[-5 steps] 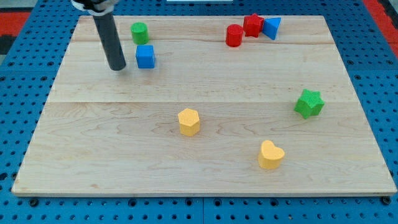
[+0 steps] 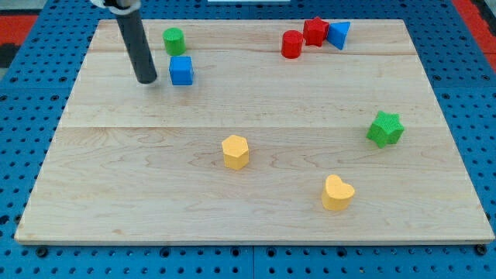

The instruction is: Move the blue cube into the red circle

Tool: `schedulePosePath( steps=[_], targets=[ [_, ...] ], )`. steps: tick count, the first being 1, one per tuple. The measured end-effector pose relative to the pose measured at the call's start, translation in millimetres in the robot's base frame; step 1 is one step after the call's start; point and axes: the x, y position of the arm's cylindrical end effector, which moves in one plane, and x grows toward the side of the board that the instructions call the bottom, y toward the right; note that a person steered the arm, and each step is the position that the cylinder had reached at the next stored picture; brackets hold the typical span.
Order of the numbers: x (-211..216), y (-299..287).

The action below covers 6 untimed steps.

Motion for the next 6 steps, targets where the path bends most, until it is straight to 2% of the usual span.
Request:
schedulePosePath(
  steps=[1, 2, 3, 4, 5, 6],
  targets=[
    [-9.9, 50.2],
    [-29.7, 35.1],
    [-47.7, 59.9],
    [-63.8, 147.3],
    [-66.9, 204.9],
    [-67.7, 194.0]
  ],
)
